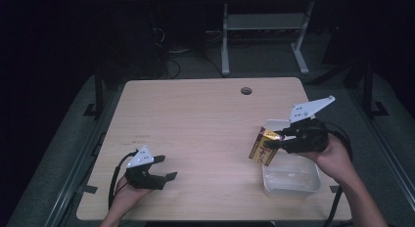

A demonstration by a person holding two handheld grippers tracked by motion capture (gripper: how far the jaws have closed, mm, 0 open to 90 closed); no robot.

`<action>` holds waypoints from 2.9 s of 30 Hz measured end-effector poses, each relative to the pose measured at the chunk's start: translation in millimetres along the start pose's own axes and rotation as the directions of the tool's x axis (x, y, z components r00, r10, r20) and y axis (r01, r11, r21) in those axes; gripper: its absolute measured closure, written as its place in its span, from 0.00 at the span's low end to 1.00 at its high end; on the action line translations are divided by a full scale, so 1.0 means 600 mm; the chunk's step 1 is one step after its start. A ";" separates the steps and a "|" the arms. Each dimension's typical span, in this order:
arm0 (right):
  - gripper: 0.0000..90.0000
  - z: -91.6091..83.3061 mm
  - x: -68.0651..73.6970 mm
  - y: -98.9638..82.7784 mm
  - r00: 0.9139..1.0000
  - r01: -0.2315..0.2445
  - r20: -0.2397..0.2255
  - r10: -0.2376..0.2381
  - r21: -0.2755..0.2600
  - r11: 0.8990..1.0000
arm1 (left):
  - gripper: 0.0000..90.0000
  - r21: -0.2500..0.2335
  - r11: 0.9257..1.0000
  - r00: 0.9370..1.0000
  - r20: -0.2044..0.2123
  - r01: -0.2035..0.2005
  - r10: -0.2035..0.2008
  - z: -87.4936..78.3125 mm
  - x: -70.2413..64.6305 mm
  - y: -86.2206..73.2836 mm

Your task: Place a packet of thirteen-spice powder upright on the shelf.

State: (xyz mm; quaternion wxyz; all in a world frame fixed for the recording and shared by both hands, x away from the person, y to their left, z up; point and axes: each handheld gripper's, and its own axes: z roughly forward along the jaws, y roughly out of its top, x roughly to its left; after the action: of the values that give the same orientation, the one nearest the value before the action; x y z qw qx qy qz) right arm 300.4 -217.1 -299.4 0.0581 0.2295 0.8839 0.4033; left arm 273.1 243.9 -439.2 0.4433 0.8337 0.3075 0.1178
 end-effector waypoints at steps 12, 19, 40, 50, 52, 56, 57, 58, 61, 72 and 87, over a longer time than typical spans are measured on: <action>0.75 -0.026 -0.018 -0.023 0.999 -0.017 0.029 0.017 0.005 1.000 | 0.24 -0.008 1.000 1.000 -0.006 0.011 -0.012 -0.003 0.004 -0.001; 0.75 -0.033 -0.027 -0.031 0.999 -0.017 0.041 0.017 0.016 1.000 | 0.24 -0.011 1.000 1.000 -0.008 0.011 -0.012 -0.004 0.006 -0.002; 0.75 -0.048 -0.042 -0.062 0.999 -0.025 0.041 0.024 0.041 0.999 | 0.23 -0.006 1.000 1.000 -0.007 0.015 -0.015 -0.002 0.008 -0.003; 0.75 -0.046 -0.044 -0.075 0.999 -0.019 0.032 0.017 0.063 0.998 | 0.24 -0.006 1.000 1.000 -0.007 0.017 -0.017 -0.001 0.009 -0.002; 0.75 -0.044 -0.045 -0.076 0.999 -0.016 0.032 0.013 0.068 0.998 | 0.23 -0.007 1.000 1.000 -0.007 0.019 -0.019 -0.001 0.009 -0.002; 0.75 -0.038 -0.047 -0.078 1.000 -0.010 0.026 0.007 0.080 0.997 | 0.24 -0.007 1.000 1.000 -0.006 0.020 -0.020 0.000 0.010 -0.003; 0.75 -0.036 -0.047 -0.079 1.000 -0.013 0.025 0.011 0.083 0.996 | 0.24 -0.007 1.000 1.000 -0.006 0.020 -0.020 0.000 0.010 -0.002; 0.75 -0.035 -0.048 -0.079 1.000 -0.014 0.023 0.012 0.081 0.997 | 0.24 -0.008 1.000 1.000 -0.006 0.021 -0.021 -0.001 0.010 -0.002; 0.75 -0.032 -0.049 -0.078 1.000 -0.008 0.023 0.006 0.083 0.996 | 0.24 -0.009 1.000 1.000 -0.006 0.020 -0.020 -0.001 0.010 -0.002; 0.75 -0.016 -0.054 -0.084 1.000 -0.010 0.015 0.008 0.112 0.994 | 0.24 -0.010 1.000 1.000 -0.004 0.022 -0.022 0.000 0.011 -0.002; 0.75 0.021 -0.065 -0.104 1.000 -0.027 0.007 0.026 0.157 0.987 | 0.24 -0.010 1.000 1.000 -0.003 0.023 -0.023 0.000 0.011 -0.002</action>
State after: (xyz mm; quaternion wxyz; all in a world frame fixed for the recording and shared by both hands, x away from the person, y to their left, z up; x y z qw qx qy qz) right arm 316.1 -261.7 -357.0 0.0366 0.2460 0.9097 0.3327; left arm 277.8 248.6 -440.5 0.4483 0.8277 0.3173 0.1153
